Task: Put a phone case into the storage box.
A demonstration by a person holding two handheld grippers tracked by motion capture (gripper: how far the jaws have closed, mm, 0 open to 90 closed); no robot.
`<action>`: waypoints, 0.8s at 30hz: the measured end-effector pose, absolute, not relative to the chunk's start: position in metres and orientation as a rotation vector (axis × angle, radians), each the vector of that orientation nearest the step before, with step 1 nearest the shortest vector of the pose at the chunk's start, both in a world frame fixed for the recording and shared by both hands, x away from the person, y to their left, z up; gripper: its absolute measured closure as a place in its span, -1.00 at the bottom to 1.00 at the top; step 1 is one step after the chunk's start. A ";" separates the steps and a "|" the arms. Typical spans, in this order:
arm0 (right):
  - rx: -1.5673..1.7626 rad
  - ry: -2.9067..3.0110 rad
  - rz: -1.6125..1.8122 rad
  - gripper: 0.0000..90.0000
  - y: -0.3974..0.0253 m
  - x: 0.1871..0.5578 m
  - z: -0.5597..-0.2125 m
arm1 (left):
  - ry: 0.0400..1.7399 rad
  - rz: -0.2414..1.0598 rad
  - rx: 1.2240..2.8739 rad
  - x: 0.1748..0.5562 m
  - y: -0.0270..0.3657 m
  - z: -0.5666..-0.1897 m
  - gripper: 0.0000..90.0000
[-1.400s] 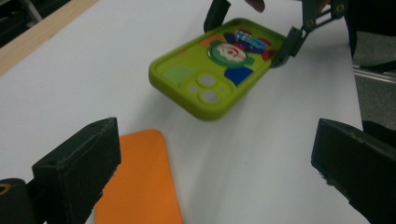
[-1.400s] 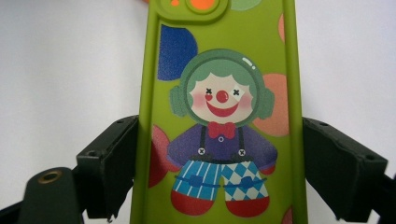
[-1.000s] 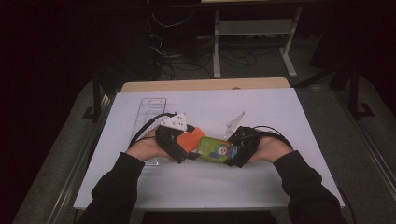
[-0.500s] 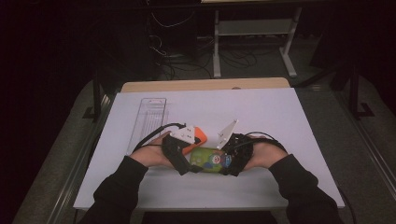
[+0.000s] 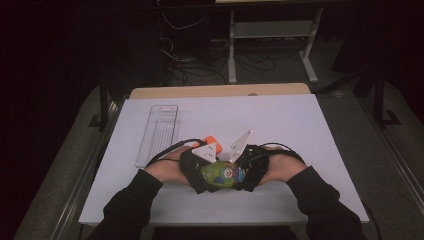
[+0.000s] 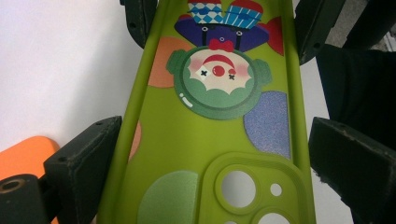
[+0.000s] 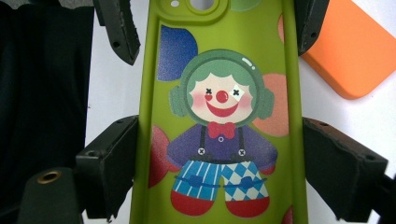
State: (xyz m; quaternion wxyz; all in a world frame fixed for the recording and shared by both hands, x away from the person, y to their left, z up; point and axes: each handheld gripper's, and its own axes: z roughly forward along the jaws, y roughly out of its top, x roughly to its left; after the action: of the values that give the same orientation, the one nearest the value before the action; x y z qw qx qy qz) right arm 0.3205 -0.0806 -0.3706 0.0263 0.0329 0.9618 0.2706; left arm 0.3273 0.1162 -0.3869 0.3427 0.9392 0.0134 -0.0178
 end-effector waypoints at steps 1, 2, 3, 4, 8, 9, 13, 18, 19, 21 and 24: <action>0.116 2.982 0.832 -0.67 -0.081 0.320 -0.371 | 0.035 -0.043 2.442 0.328 0.116 -0.387 -0.87; 0.091 2.970 0.845 -0.67 -0.080 0.321 -0.371 | 0.038 -0.045 2.442 0.328 0.117 -0.387 -0.87; 0.087 2.968 0.851 -0.67 -0.080 0.320 -0.370 | 0.041 -0.049 2.440 0.328 0.117 -0.387 -0.86; 0.083 2.967 0.853 -0.67 -0.080 0.320 -0.370 | 0.034 -0.047 2.440 0.328 0.117 -0.387 -0.85; 0.079 2.967 0.854 -0.67 -0.080 0.319 -0.368 | 0.037 -0.059 2.431 0.329 0.119 -0.388 -0.79; 0.081 2.965 0.852 -0.66 -0.080 0.319 -0.368 | 0.034 -0.060 2.430 0.329 0.119 -0.388 -0.77; 0.073 2.968 0.844 -0.67 -0.079 0.319 -0.369 | 0.038 -0.080 2.428 0.328 0.118 -0.389 -0.74; 0.074 2.967 0.836 -0.67 -0.079 0.317 -0.369 | 0.024 -0.090 2.427 0.330 0.119 -0.389 -0.71; 0.074 2.963 0.837 -0.67 -0.079 0.317 -0.369 | 0.026 -0.100 2.427 0.330 0.119 -0.390 -0.70; 0.081 2.963 0.833 -0.67 -0.079 0.316 -0.369 | 0.014 -0.104 2.429 0.330 0.119 -0.390 -0.69; 0.076 2.964 0.822 -0.67 -0.079 0.315 -0.370 | 0.007 -0.102 2.436 0.329 0.118 -0.390 -0.68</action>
State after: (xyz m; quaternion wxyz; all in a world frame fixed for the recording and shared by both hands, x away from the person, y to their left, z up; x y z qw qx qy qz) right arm 0.3146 -0.0786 -0.3699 0.0323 0.0246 0.9628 0.2671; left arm 0.3286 0.1179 -0.3898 0.3445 0.9380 0.0028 -0.0391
